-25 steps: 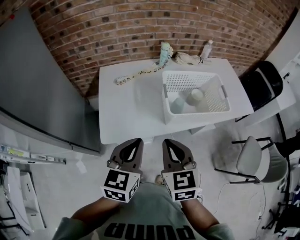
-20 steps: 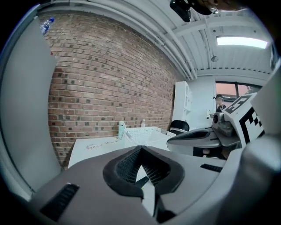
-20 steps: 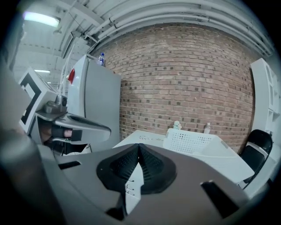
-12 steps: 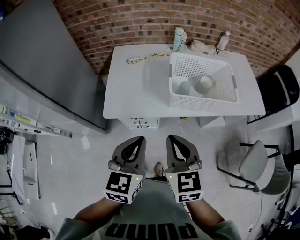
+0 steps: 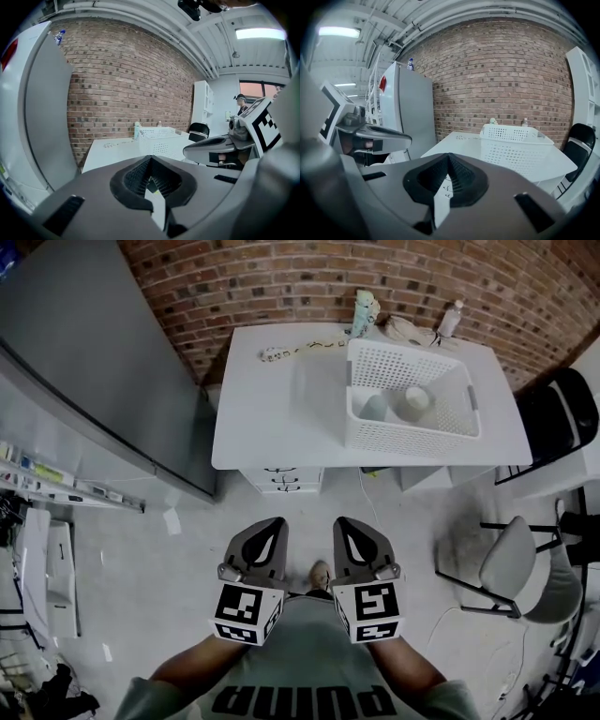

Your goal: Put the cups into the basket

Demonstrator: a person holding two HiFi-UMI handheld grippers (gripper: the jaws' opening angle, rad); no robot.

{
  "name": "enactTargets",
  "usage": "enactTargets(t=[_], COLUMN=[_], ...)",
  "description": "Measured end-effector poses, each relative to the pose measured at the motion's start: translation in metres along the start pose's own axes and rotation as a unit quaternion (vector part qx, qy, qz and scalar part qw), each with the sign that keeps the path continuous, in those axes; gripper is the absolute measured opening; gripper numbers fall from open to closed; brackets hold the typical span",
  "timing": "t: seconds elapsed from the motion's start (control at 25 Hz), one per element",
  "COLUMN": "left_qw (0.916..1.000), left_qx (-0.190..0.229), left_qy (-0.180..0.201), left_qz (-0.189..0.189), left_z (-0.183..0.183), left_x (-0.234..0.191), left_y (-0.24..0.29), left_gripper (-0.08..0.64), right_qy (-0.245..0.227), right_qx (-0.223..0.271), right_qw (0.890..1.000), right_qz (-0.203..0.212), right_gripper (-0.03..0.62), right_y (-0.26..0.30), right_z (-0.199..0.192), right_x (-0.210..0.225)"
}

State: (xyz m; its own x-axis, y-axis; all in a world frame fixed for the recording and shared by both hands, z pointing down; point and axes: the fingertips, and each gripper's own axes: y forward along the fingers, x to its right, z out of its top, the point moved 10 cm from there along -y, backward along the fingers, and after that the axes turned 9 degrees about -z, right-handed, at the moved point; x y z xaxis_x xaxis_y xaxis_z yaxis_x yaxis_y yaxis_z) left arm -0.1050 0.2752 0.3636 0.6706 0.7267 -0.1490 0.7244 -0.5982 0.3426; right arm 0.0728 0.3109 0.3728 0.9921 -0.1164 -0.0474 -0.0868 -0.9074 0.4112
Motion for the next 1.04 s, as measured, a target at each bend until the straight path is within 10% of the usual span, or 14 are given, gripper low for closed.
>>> enactTargets(t=[1.04], left_qw=[0.9997], left_qx=[0.01], left_qy=[0.014], left_qz=[-0.016], left_z=[0.005], left_x=[-0.001], left_y=[0.01], left_gripper=[0.003], right_qy=[0.001], right_qx=[0.015], right_qw=[1.0], right_qz=[-0.019], right_gripper=[0.011], right_y=[0.002], right_z=[0.008], right_x=[-0.003])
